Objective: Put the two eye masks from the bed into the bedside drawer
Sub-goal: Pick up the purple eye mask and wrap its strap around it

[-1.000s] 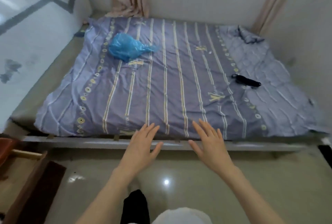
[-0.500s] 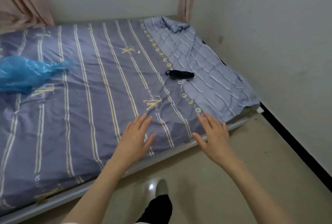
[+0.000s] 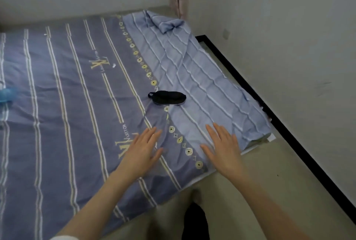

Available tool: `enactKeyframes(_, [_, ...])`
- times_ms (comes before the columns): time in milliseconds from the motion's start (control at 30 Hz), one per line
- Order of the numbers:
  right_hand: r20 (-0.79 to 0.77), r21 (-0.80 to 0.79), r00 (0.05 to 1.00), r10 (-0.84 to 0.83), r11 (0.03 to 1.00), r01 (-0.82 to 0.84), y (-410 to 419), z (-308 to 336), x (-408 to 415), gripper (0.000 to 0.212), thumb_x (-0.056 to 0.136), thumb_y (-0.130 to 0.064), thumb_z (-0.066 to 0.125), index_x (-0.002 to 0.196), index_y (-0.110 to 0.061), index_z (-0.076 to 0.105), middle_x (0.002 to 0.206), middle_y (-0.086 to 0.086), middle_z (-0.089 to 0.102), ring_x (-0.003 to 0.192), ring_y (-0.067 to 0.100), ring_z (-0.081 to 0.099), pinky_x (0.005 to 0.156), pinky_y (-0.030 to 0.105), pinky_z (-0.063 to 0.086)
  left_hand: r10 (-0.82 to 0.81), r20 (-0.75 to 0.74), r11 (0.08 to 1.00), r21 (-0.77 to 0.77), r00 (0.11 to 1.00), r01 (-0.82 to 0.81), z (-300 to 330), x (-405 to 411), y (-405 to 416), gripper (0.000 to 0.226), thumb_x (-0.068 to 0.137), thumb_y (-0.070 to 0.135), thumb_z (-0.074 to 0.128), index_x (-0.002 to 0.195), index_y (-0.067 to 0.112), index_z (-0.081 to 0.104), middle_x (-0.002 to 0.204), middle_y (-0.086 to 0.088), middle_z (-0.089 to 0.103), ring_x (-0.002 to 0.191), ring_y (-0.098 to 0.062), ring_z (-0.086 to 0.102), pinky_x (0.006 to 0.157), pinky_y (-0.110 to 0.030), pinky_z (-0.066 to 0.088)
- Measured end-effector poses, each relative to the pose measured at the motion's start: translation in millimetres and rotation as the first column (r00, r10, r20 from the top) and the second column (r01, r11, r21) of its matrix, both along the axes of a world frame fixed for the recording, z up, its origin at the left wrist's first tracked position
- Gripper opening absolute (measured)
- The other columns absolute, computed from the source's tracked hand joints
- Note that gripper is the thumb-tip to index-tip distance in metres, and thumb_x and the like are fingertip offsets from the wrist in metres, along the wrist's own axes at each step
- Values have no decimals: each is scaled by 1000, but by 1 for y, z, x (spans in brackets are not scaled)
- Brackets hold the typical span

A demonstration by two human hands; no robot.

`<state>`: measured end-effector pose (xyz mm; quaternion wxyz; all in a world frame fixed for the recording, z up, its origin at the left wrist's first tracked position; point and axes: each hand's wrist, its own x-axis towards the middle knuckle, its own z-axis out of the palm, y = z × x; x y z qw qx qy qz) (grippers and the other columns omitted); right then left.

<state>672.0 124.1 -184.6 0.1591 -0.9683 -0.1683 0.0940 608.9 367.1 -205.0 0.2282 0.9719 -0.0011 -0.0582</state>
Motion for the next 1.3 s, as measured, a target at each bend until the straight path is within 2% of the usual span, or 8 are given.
enactKeyframes(167, [-82,-49,995,53,997,-58,-16,-53,104,61,92,-47,36,145,-26,14,158,3,14,145,22,8,115,50,2,75,-95,997,19,993,-73,-59,86,-22,52,92,30,47,139,11,32,147,-14,36,138,-31,28,112,-49,27])
enactKeyframes(433, [-242,-198,953,184,952,-234,-32,-189,243,65,92,-49,30,146,-27,2,159,9,4,145,26,2,115,52,0,269,-340,962,57,901,-266,-171,194,-67,55,93,24,41,142,15,20,154,-9,20,143,-27,11,117,-45,14])
enactKeyframes(667, [-242,-199,940,242,936,-292,-10,-285,287,68,90,-50,35,146,-23,7,158,10,7,145,29,4,114,57,2,307,-177,934,245,935,-260,-226,280,-56,49,94,14,38,140,13,23,154,-12,20,143,-29,8,117,-48,7])
enactKeyframes(833, [-73,-207,959,272,937,-282,-15,-311,282,64,89,-51,32,145,-20,19,154,14,23,142,34,19,114,56,7,403,-128,902,224,906,-370,-254,317,-49,48,92,22,44,137,11,32,149,-14,32,138,-29,25,114,-46,20])
enactKeyframes(933, [-32,-219,960,277,936,-277,-15,-314,282,64,90,-50,32,144,-20,21,153,15,25,141,34,20,113,57,8,469,-44,866,219,882,-449,-254,329,-44,32,92,18,44,121,8,51,130,-15,53,119,-32,46,94,-43,38])
enactKeyframes(1067, [-89,-238,955,284,925,-297,-13,-308,282,64,90,-51,29,145,-19,19,155,15,20,142,35,17,113,57,4,528,24,846,70,849,-528,-234,320,-45,21,90,12,47,106,5,61,102,-17,66,91,-34,60,68,-44,47])
enactKeyframes(1167, [-211,-255,935,285,908,-334,-13,-291,283,67,91,-52,28,146,-22,5,158,12,4,145,32,1,113,56,-5,490,-14,866,-106,872,-489,-208,291,-62,18,88,8,52,102,5,62,96,-17,69,84,-31,63,68,-41,51])
enactKeyframes(1300, [-425,-70,894,141,980,-188,-2,-246,275,65,92,-46,34,146,-16,11,157,11,12,145,27,8,115,52,2,569,-169,727,-355,805,-588,-162,265,-76,13,88,11,56,95,6,65,84,-7,69,73,-9,60,64,-5,41])
